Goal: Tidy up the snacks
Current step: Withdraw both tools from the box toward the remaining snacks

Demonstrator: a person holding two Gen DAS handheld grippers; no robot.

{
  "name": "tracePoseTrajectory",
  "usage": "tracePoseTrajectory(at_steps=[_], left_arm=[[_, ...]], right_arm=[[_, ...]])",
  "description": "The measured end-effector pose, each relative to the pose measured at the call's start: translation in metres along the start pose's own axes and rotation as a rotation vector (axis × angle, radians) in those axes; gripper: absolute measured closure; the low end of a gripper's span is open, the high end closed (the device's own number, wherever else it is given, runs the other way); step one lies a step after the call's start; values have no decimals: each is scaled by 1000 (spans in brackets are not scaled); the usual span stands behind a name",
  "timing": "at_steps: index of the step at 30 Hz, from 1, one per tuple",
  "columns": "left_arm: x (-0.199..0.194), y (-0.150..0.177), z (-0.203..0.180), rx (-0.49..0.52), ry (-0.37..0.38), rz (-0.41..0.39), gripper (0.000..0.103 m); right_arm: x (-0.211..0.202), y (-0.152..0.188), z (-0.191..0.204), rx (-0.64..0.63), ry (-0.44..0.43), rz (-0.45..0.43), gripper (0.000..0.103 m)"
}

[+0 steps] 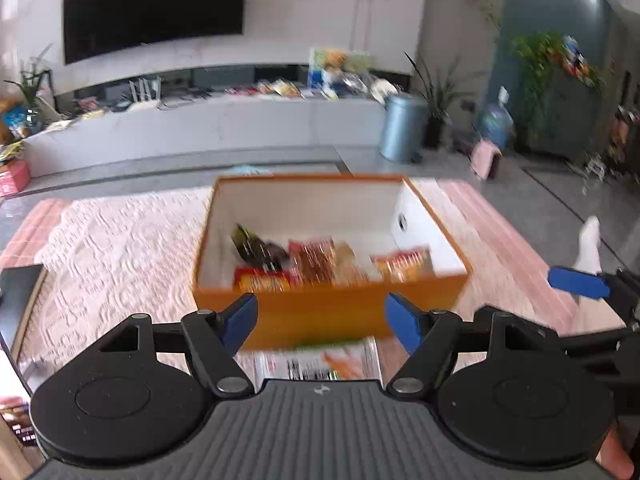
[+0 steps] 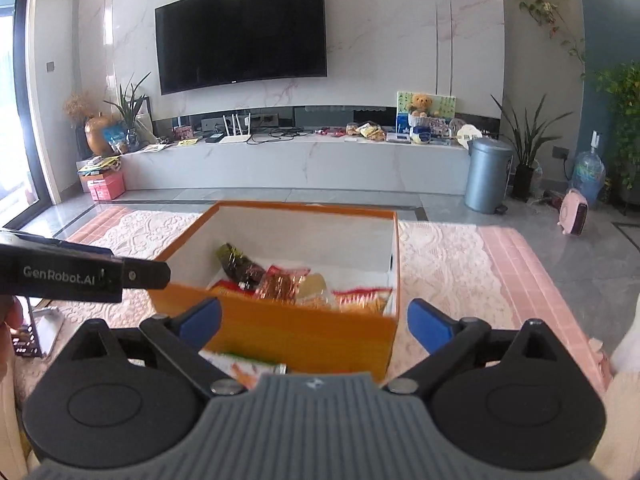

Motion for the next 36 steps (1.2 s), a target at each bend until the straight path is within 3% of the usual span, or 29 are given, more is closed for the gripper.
tracePoseTrajectory(at_steps=[7, 14, 27, 31, 36], left_arm=[[23, 35, 6, 5, 39, 120, 18], [48, 62, 20, -34, 136, 244, 21], [72, 80, 36, -75, 132, 314, 24], [82, 82, 40, -82, 135, 337, 27], [90, 81, 46, -94, 155, 345, 31]], right_arm=[[5, 45, -2, 80, -13, 76, 6], [35, 72, 6, 40, 23, 193, 6], [67, 94, 32, -66, 2, 285, 17], [75, 94, 37, -55, -44, 322, 27], [87, 95, 43, -47, -85, 367, 30]])
Point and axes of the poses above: each gripper's, at about its wrist camera, not at the fingertips, and x roughly the way its jaws point, z to its left, y to its underside, the point moved 1 cm from there along x, roughly the way its jaws point, and after that the axes turned 13 degrees about z, right-handed, at the moved point
